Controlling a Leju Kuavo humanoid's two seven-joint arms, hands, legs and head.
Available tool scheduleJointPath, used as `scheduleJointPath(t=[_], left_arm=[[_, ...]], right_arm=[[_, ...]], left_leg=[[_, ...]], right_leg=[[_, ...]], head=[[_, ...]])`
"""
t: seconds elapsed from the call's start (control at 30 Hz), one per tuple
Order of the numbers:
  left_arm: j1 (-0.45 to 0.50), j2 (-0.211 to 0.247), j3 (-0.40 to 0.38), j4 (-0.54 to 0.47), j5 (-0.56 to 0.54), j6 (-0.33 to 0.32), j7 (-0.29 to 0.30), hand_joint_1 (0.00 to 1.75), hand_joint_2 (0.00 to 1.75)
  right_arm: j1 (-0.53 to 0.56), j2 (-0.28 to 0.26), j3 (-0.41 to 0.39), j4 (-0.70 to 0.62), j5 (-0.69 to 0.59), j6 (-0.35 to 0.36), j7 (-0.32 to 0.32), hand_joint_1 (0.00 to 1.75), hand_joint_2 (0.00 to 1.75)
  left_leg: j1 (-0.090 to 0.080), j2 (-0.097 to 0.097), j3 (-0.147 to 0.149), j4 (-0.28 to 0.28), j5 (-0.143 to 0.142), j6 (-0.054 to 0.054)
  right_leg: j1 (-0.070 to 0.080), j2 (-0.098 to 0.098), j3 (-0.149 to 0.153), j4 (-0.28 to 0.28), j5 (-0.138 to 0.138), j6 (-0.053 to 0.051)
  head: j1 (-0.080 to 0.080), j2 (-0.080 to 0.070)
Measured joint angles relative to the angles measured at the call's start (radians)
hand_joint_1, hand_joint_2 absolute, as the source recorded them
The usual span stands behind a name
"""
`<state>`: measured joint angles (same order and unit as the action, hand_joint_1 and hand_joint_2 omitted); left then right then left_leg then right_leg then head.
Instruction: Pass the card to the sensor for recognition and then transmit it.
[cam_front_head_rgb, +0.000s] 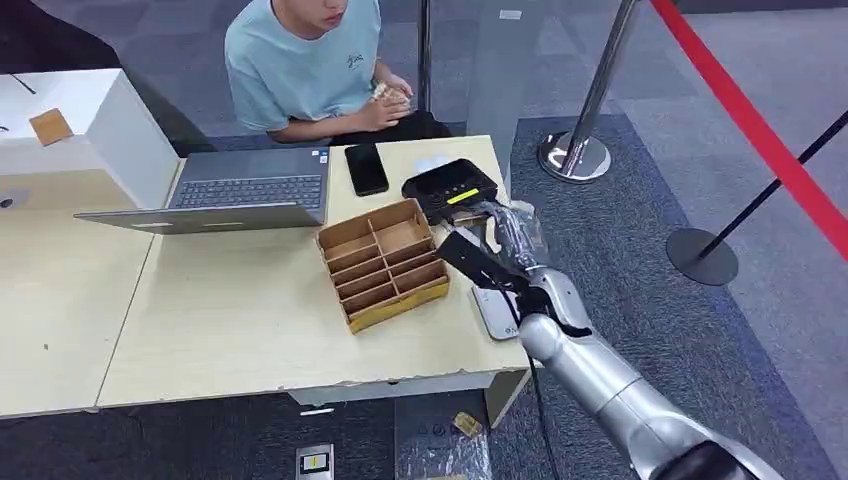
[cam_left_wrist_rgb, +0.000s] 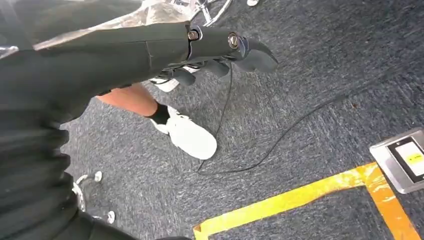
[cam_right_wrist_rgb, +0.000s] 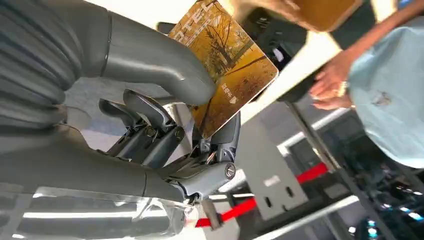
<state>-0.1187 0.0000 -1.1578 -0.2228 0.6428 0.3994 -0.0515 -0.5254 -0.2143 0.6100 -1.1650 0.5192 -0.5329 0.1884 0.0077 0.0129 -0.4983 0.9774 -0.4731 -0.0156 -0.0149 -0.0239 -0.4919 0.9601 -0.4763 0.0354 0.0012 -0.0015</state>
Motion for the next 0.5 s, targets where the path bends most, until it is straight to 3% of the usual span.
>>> scheduleJointPath(t=[0.5], left_arm=[[0.000,0.000,0.001,0.000,0.014,0.010,-0.002,0.00,1.75]], right_arm=[[0.156,-0.072,-0.092,0.024,-0.033,-0.016,0.021,1.75,1.75]], left_leg=[[0.000,0.000,0.000,0.000,0.000,0.000]], right_leg=[[0.000,0.000,0.000,0.000,0.000,0.000]], head=[[0.000,0.000]])
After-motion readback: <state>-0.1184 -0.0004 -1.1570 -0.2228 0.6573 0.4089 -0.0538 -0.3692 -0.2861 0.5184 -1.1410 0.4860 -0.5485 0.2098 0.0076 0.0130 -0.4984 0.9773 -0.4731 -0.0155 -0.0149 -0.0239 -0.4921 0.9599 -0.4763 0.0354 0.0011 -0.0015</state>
